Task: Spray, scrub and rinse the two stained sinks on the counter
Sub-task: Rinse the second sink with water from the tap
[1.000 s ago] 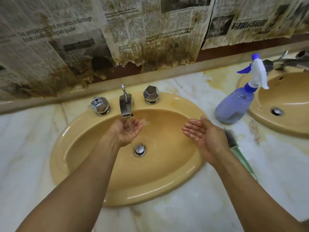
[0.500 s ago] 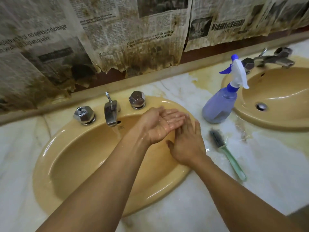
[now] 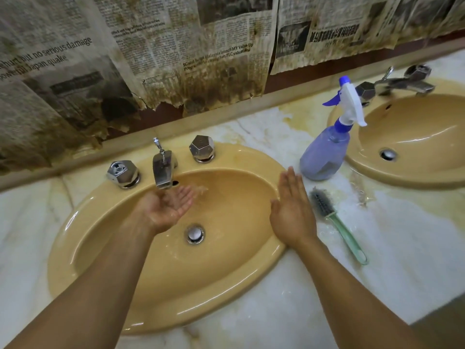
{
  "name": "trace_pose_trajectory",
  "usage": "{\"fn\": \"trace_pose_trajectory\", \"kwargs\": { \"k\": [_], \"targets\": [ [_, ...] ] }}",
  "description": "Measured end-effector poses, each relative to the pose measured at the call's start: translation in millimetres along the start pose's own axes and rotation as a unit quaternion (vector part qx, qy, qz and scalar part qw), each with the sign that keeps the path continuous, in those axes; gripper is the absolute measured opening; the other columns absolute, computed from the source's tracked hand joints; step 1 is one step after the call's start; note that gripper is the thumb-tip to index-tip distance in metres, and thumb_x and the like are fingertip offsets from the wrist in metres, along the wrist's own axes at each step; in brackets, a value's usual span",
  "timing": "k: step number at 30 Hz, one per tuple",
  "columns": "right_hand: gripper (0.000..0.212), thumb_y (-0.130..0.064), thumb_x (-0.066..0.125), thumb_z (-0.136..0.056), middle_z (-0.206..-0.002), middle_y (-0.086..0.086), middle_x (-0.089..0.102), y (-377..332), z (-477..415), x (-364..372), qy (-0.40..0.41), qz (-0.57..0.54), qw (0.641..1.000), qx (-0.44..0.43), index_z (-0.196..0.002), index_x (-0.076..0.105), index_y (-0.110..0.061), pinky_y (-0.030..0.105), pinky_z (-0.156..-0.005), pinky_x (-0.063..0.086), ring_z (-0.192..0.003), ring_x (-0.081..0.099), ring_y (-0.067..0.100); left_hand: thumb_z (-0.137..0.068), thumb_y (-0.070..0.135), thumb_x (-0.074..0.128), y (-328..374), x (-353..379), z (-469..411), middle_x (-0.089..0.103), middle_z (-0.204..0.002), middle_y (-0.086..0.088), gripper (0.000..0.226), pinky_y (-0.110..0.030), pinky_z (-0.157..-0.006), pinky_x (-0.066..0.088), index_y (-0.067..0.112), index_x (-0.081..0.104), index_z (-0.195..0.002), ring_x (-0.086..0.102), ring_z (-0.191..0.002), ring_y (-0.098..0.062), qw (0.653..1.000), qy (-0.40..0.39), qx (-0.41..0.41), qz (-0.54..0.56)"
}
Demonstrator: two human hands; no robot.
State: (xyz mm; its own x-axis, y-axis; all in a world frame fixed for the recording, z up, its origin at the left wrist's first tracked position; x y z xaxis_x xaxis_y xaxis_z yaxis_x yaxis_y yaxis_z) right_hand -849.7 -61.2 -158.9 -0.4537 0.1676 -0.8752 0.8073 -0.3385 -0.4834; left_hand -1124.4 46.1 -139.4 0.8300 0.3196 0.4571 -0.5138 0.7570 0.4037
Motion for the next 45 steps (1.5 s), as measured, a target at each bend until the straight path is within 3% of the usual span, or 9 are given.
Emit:
{"fn": "trace_pose_trajectory", "kwargs": {
  "k": [4, 8, 11, 14, 19, 24, 32, 37, 45],
  "targets": [
    [0.074, -0.024, 0.052, -0.101, -0.171, -0.002, 0.006, 4, 4, 2, 0.036, -0.071, 0.995, 0.055, -0.163, 0.013, -0.013, 0.031, -0.125, 0.013, -0.157, 0.008, 0.015, -0.096, 0.013, 0.05, -10, 8, 4, 0.066, -0.13, -0.028, 0.044, -0.048, -0.103, 0.053, -0.008, 0.055, -0.134, 0.066, -0.119, -0.042, 0.999, -0.032, -0.018, 0.003],
    [0.074, -0.024, 0.052, -0.101, -0.171, 0.0, 0.009, 3, 4, 2, 0.038, -0.063, 0.996, 0.054, -0.163, 0.013, -0.013, 0.03, -0.124, 0.012, -0.157, 0.011, 0.017, -0.112, 0.03, 0.034, -24, 4, -5, 0.069, -0.125, -0.027, 0.048, -0.048, -0.099, 0.056, -0.005, 0.058, -0.133, 0.068, -0.116, -0.042, 0.997, -0.02, -0.05, 0.056],
    [0.073, -0.024, 0.048, -0.102, -0.172, 0.004, 0.004, -2, 2, 2, 0.028, -0.022, 0.999, 0.039, -0.163, 0.01, -0.011, 0.033, -0.126, 0.007, -0.158, 0.004, 0.02, -0.113, 0.024, 0.03, -38, 37, -7, 0.067, -0.127, -0.03, 0.047, -0.049, -0.106, 0.05, -0.007, 0.056, -0.137, 0.066, -0.12, -0.043, 0.994, -0.059, -0.061, 0.07],
    [0.077, -0.032, 0.044, -0.103, -0.171, 0.01, -0.011, -8, -7, 3, -0.023, 0.103, 0.994, 0.021, -0.163, 0.0, -0.012, 0.043, -0.127, 0.0, -0.157, -0.011, 0.025, -0.114, 0.024, 0.027, -46, 98, -1, 0.058, -0.138, -0.034, 0.05, -0.053, -0.113, 0.041, -0.013, 0.05, -0.139, 0.052, -0.136, -0.045, 0.992, -0.118, -0.038, 0.015],
    [0.075, -0.041, 0.037, -0.105, -0.171, 0.003, -0.011, -63, -74, 21, -0.117, 0.23, 0.949, -0.18, -0.163, -0.003, -0.017, 0.054, -0.125, -0.01, -0.156, -0.02, 0.022, -0.114, 0.025, 0.028, -35, 139, 12, 0.046, -0.154, -0.026, 0.05, -0.047, -0.123, 0.031, -0.009, 0.045, -0.145, 0.04, -0.148, -0.036, 0.99, -0.131, 0.05, -0.006],
    [0.077, -0.048, 0.032, -0.106, -0.169, -0.002, -0.021, -99, -122, 37, -0.161, 0.239, 0.92, -0.265, -0.163, -0.01, -0.019, 0.05, -0.126, -0.006, -0.155, -0.021, 0.015, -0.113, 0.025, 0.028, -38, 60, 4, 0.047, -0.154, -0.022, 0.049, -0.045, -0.124, 0.031, -0.004, 0.042, -0.149, 0.043, -0.146, -0.032, 0.995, -0.033, 0.084, -0.034],
    [0.072, -0.025, 0.038, -0.104, -0.169, 0.002, -0.017, 0, -19, -3, -0.066, 0.085, 0.991, -0.081, -0.163, -0.002, -0.011, 0.039, -0.128, 0.001, -0.156, -0.017, 0.021, -0.112, 0.03, 0.029, -15, 6, -13, 0.056, -0.144, -0.025, 0.051, -0.048, -0.118, 0.037, -0.008, 0.049, -0.138, 0.05, -0.138, -0.039, 1.0, 0.009, 0.025, 0.009],
    [0.068, -0.024, 0.04, -0.106, -0.17, -0.005, -0.015, -1, -10, -5, -0.045, 0.046, 0.997, -0.035, -0.164, 0.005, -0.016, 0.032, -0.127, -0.001, -0.157, -0.014, 0.018, -0.112, 0.03, 0.027, -18, 11, -12, 0.063, -0.131, -0.033, 0.053, -0.049, -0.115, 0.042, -0.009, 0.052, -0.138, 0.059, -0.127, -0.045, 0.999, -0.016, -0.043, 0.021],
    [0.068, -0.025, 0.039, -0.106, -0.171, -0.005, -0.013, -2, -9, -3, -0.035, 0.053, 0.998, -0.019, -0.164, 0.004, -0.018, 0.032, -0.127, 0.0, -0.158, -0.003, 0.02, -0.113, 0.021, 0.026, -38, 35, -7, 0.066, -0.126, -0.032, 0.047, -0.049, -0.111, 0.045, -0.009, 0.054, -0.137, 0.061, -0.123, -0.045, 0.996, -0.019, -0.053, 0.072]
  ]
}}
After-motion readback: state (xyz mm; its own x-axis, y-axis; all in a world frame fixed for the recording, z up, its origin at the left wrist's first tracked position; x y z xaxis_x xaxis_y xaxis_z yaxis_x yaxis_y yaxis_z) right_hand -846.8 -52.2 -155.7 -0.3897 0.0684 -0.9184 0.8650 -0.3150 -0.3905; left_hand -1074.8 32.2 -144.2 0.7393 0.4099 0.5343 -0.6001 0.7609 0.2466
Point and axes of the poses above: each hand's wrist, its own z-axis away from the middle knuckle, its own x-axis out of the palm, y = z × x, the point moved 4 cm from there along -z, towards the middle knuckle
